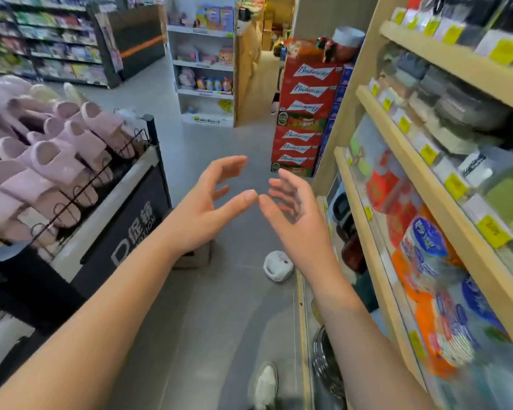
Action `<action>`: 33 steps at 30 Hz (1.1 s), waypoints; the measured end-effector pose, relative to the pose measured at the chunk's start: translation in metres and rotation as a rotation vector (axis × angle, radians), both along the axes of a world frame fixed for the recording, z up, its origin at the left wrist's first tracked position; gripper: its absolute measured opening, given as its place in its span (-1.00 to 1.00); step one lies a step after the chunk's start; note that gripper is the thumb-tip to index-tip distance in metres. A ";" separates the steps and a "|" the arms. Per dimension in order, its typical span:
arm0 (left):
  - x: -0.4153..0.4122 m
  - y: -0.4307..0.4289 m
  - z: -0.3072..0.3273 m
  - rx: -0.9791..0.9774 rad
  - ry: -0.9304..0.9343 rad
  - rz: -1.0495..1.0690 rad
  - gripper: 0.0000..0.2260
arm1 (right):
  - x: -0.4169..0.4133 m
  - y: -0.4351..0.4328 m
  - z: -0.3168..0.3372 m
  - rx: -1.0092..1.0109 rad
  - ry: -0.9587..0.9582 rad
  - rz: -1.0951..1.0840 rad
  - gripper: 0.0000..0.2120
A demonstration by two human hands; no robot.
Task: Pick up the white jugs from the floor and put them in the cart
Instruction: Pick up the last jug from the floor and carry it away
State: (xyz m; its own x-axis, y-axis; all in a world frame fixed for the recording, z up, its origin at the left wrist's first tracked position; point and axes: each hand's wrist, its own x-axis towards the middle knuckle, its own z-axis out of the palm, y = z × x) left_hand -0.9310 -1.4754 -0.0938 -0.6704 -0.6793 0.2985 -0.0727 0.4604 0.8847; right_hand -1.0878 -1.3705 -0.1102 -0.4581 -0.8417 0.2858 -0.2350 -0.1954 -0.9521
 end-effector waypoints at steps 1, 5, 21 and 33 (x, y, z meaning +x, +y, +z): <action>-0.017 -0.013 -0.001 0.006 -0.006 0.001 -0.38 | -0.017 -0.013 -0.002 0.002 -0.018 -0.006 -0.33; -0.080 -0.061 -0.003 0.033 -0.022 0.000 -0.38 | -0.081 -0.060 -0.007 0.020 -0.069 -0.035 -0.33; -0.214 -0.222 -0.026 0.091 -0.065 -0.070 -0.43 | -0.228 -0.188 -0.028 0.106 -0.083 -0.175 -0.32; -0.271 -0.373 -0.081 0.255 -0.151 -0.202 -0.44 | -0.266 -0.305 -0.069 0.244 -0.166 -0.340 -0.41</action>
State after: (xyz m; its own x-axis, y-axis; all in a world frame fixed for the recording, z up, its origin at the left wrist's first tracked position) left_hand -1.2022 -1.8480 -0.1747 -0.8225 -0.5683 0.0241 -0.1409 0.2446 0.9593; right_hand -1.3541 -1.6755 -0.1797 -0.7431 -0.6692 -0.0026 -0.0877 0.1012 -0.9910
